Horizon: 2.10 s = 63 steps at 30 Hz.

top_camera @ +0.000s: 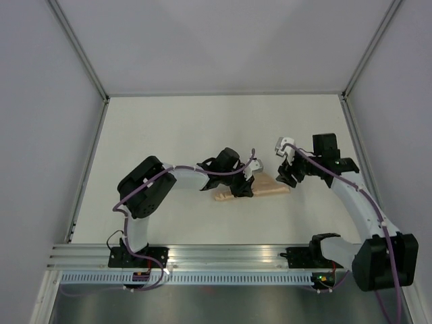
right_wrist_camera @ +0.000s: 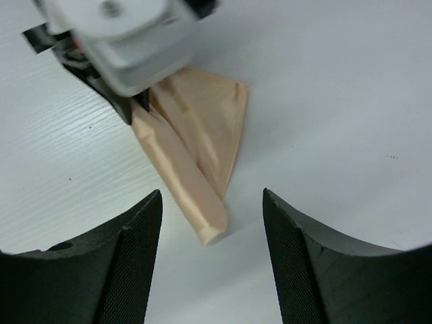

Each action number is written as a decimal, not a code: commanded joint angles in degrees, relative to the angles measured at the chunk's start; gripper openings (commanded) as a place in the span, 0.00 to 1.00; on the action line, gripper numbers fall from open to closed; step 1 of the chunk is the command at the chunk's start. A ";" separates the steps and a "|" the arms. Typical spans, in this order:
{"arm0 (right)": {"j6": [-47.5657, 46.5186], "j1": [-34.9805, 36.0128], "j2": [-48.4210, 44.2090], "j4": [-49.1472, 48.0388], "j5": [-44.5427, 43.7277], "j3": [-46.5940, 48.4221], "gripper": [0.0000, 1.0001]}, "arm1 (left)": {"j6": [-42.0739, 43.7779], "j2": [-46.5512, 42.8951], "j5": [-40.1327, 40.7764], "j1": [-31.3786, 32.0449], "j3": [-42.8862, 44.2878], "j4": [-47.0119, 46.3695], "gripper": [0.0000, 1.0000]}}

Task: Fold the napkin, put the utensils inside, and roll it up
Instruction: Roll the napkin with the utensil

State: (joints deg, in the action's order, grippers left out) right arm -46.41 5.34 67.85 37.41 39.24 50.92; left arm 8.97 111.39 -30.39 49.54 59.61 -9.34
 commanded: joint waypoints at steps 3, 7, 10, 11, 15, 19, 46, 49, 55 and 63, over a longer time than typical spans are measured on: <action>-6.15 4.75 -8.43 -7.60 1.55 -11.70 0.68 | -5.54 7.96 -7.48 -1.29 -0.29 17.69 0.02; -5.35 16.50 -12.30 -19.09 -10.82 -20.40 0.68 | -6.42 10.33 -10.21 -2.43 1.73 20.15 0.02; -4.65 22.14 -13.54 -27.96 -17.41 -27.34 0.68 | -7.30 13.66 -13.45 -3.57 4.80 24.01 0.02; -4.74 23.38 -13.28 -30.18 -19.01 -28.40 0.68 | -7.30 13.67 -13.47 -3.75 5.24 24.02 0.02; -4.83 27.61 -11.61 -38.53 -24.12 -31.74 0.69 | -7.65 15.43 -14.52 -4.27 6.48 25.69 0.02; -5.09 30.16 -10.38 -42.41 -27.11 -32.72 0.69 | -7.92 17.45 -16.54 -4.89 8.06 27.44 0.02; -4.56 35.61 4.30 -33.55 -26.94 -27.45 0.03 | -13.53 13.51 -16.01 -6.38 5.70 20.96 0.38; -4.91 35.09 4.83 -31.61 -25.01 -26.66 0.01 | -16.44 11.48 -16.72 -6.82 3.67 17.53 0.44; -6.14 31.66 7.11 -28.36 -20.70 -24.11 0.01 | -21.80 4.11 -15.41 -7.61 -1.60 6.54 0.67; -6.85 28.50 10.63 -25.28 -16.48 -20.42 0.01 | -28.82 -12.40 3.91 -9.10 -16.60 -12.50 0.68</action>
State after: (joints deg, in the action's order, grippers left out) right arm -52.47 35.38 76.31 6.96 22.28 29.61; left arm -13.89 104.97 -40.38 41.78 48.73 -14.09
